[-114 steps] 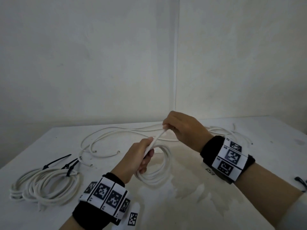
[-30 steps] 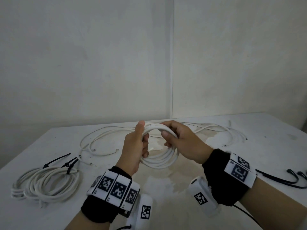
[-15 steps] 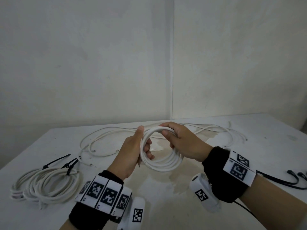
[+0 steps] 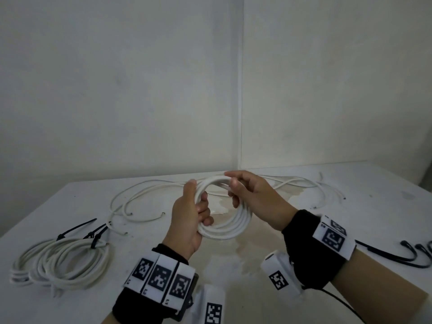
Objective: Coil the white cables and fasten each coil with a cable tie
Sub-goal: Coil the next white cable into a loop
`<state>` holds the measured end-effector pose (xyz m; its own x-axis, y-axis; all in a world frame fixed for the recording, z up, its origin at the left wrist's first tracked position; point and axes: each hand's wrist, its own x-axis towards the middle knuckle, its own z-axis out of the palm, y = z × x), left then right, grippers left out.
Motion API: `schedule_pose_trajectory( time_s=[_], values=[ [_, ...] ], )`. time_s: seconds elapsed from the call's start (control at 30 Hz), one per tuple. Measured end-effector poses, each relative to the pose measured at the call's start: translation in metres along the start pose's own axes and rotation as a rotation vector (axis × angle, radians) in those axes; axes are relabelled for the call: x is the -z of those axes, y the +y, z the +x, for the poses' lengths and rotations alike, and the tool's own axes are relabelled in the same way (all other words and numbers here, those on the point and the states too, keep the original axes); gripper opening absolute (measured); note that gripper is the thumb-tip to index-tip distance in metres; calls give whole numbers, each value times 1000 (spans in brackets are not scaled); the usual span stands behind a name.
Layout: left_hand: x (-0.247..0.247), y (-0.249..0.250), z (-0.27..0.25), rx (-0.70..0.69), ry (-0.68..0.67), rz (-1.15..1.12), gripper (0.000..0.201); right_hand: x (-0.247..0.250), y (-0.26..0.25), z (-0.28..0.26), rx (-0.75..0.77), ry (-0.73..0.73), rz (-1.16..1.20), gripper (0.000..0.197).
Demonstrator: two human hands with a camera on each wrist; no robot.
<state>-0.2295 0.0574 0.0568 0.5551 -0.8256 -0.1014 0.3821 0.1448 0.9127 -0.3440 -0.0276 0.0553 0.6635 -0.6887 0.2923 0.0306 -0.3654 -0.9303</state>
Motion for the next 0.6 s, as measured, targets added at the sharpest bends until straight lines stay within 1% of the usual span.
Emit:
schedule_pose_trajectory(
  time_s=[0.07,0.13,0.2,0.23,0.33,0.4,0.47,0.53,0.6],
  values=[
    [-1,-3,0,-23,10,-61,44,-5,2,-3,-16,30,95,38],
    [-1,-10,0,-43,-7,-69,44,-10,4,-2,-14,102,154,42],
    [2,-16,0,-23,-65,-45,43,-11,4,1,-10,147,172,36],
    [5,-18,1,-6,-106,-18,42,-10,3,1,-12,147,162,31],
    [18,-16,4,47,-200,109,41,-4,4,0,-22,110,91,26],
    [23,-11,7,103,-239,169,48,-2,5,0,-23,70,44,28],
    [23,-2,10,148,-267,205,59,-2,4,0,-19,14,-56,26],
    [18,6,11,127,-290,326,60,-3,0,1,1,-40,-170,24],
    [12,9,8,47,-315,461,48,-2,-4,3,17,-62,-203,25]
  ],
)
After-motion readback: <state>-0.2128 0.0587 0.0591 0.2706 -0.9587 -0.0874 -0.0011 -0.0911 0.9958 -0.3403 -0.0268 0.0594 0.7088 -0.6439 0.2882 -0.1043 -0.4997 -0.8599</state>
